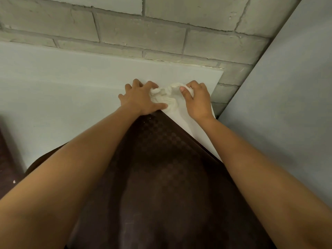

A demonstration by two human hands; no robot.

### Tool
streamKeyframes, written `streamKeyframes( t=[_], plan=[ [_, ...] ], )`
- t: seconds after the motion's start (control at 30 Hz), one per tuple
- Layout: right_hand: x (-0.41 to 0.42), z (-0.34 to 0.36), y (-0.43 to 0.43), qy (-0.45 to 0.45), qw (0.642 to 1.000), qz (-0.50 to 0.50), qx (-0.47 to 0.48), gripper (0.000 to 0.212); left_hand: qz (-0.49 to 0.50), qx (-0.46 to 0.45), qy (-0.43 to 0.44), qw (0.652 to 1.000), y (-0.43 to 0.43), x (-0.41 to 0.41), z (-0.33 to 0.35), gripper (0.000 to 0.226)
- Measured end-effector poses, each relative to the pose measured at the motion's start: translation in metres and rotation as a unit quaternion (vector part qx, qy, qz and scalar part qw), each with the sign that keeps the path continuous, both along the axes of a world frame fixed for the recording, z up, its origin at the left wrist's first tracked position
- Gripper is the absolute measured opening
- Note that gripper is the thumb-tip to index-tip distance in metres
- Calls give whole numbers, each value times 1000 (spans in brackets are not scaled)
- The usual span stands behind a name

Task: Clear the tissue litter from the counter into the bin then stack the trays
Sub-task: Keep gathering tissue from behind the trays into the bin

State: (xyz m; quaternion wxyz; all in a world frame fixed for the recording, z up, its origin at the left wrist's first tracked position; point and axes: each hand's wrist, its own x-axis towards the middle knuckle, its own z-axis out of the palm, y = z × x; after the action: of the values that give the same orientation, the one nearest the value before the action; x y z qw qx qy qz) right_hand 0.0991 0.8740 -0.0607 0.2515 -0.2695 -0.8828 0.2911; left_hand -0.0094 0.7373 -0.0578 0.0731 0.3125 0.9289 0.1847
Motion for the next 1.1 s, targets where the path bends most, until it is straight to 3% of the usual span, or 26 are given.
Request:
streamKeyframes(
  t=[0.1,0.4,0.53,0.63,0.8,1.0,1.1],
  plan=[
    [2,-2,3,10,1000,-21,1,33,-3,-27,3,1000,7,0,-1,65],
    [10,-2,14,34,998,-50,-9,32,41,-89,9,995,31,17,-3,95],
    [15,-4,13,32,998,-44,-12,31,43,-95,20,994,38,17,-5,75],
    [17,-5,11,32,998,-42,-19,30,-15,-92,15,996,43,12,-9,54],
    [21,-8,6,26,998,-39,-31,27,-41,-13,-3,999,49,9,-14,31],
    [31,-4,1,22,999,-27,-25,21,-22,127,44,991,43,7,2,33],
    [34,-1,-3,24,999,-37,-28,24,-21,145,70,987,34,4,12,31]
  ],
)
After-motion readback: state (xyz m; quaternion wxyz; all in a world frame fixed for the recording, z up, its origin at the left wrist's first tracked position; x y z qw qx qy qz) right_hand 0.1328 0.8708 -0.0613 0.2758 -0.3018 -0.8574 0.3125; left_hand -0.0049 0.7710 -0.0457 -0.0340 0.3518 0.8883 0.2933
